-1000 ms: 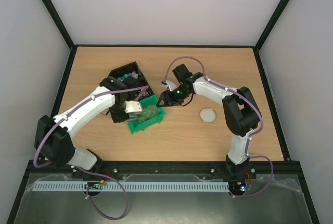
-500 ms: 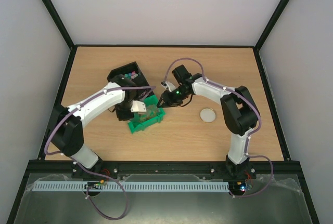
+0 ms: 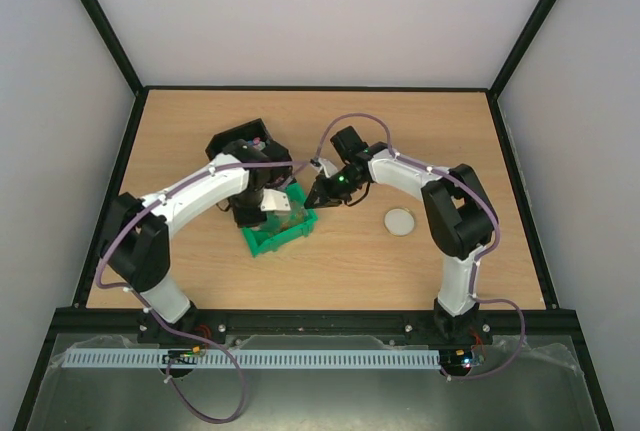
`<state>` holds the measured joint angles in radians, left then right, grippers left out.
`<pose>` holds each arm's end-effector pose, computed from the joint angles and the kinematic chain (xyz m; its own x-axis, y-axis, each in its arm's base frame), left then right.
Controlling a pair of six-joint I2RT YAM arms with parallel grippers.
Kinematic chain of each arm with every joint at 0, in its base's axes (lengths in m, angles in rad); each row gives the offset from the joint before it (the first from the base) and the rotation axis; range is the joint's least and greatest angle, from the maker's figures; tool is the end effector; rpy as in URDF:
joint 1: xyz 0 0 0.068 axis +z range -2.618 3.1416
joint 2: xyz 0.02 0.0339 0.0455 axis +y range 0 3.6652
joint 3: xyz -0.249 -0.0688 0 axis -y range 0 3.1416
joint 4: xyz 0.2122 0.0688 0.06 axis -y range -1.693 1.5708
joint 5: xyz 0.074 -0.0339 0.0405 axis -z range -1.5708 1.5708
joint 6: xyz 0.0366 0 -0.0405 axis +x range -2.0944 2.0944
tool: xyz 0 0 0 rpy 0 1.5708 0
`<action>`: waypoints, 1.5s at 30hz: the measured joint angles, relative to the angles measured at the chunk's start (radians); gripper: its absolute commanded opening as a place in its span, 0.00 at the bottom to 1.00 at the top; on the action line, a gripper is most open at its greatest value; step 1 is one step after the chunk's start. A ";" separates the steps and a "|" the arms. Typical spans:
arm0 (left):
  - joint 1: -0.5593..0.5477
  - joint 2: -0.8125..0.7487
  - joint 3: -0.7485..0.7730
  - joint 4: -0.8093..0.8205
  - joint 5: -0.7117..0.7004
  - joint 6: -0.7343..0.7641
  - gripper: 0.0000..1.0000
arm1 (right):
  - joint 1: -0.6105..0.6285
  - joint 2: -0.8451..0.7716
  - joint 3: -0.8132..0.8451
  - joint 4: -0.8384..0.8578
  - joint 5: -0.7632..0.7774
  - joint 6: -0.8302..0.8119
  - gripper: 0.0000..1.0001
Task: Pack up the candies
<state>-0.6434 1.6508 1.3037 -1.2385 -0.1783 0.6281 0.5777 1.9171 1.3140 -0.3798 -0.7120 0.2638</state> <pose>0.2105 -0.1497 0.2359 -0.2991 0.9471 0.1162 0.9495 0.2833 0.1348 0.2967 0.2219 0.1921 -0.8599 -0.3249 -0.3937 -0.5104 0.5397 0.6695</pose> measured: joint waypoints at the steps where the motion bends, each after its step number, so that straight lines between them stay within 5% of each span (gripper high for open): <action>1: 0.000 0.003 -0.001 0.018 0.017 0.000 0.02 | 0.000 0.002 0.000 0.001 -0.002 0.000 0.07; 25: 0.055 -0.131 -0.286 0.403 0.236 -0.117 0.02 | -0.031 -0.003 -0.023 0.019 -0.028 0.013 0.01; 33: 0.116 -0.144 -0.372 0.573 0.439 -0.137 0.02 | -0.023 -0.008 -0.034 0.039 -0.030 0.018 0.01; 45: 0.159 -0.167 -0.443 0.640 0.548 -0.155 0.02 | -0.020 -0.011 -0.040 0.050 -0.027 0.031 0.01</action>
<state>-0.4847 1.4837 0.8612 -0.5987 0.3695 0.4732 0.5575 1.9057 1.2739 -0.3294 -0.7391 0.2951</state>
